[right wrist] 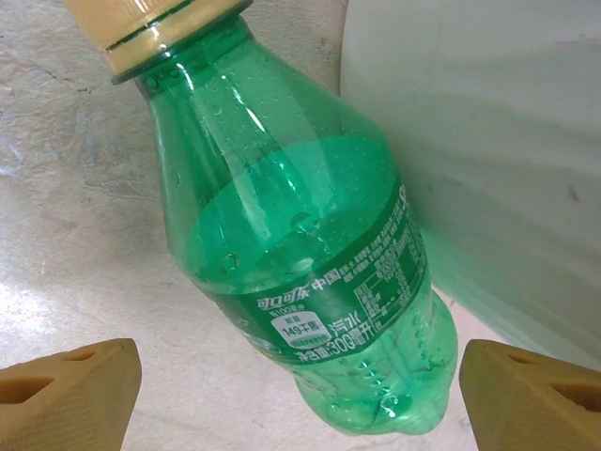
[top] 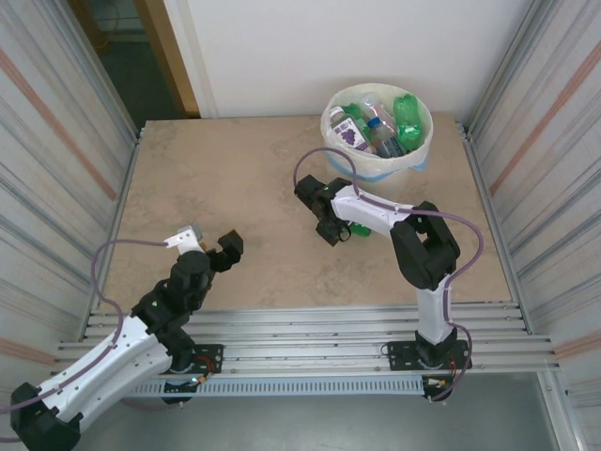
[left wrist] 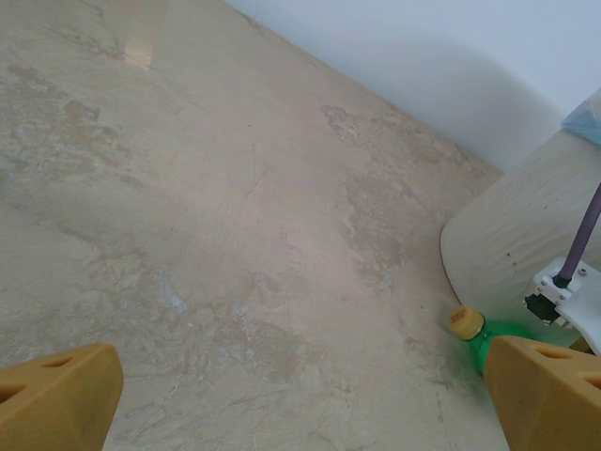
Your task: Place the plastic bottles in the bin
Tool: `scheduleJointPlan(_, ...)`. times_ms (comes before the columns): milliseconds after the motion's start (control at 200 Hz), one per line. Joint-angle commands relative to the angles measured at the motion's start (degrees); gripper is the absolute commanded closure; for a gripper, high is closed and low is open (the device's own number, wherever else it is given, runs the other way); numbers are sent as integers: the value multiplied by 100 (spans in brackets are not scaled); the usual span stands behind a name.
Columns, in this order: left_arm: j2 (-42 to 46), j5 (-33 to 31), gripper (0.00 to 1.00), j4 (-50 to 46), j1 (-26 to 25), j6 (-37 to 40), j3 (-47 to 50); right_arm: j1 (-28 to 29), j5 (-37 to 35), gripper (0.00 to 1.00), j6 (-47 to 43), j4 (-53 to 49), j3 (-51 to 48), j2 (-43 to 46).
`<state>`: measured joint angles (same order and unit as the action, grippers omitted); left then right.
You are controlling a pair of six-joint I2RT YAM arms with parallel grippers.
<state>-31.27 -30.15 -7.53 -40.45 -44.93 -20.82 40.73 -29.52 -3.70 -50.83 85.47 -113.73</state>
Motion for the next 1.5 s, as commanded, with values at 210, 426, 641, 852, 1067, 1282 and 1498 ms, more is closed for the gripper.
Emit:
scheduleJointPlan(210, 6, -217, 1, -65, 37, -60, 69, -134, 345, 14, -45, 157, 33, -385)
scheduleJointPlan(426, 68, -265, 1, -122, 37, -60, 77, -118, 622, 18, 10, 106, -6, -452)
scheduleJointPlan(641, 81, -279, 1, -112, 36, -78, 117, 56, 935, 24, 68, 66, 10, -462)
scheduleJointPlan(852, 110, -263, 1, -113, 37, -95, 131, 330, 1223, 43, 138, 20, 159, -479)
scheduleJointPlan(1067, 166, -272, 1, -138, 37, -96, 145, 649, 1427, 50, 252, -100, 537, -325)
scheduleJointPlan(1282, 185, -263, 1, -127, 36, -105, 148, 897, 1413, 56, 416, -314, 1111, 79)
scheduleJointPlan(1498, 183, -244, 1, -99, 37, -124, 170, 910, 1528, 59, 460, -369, 1786, 873)
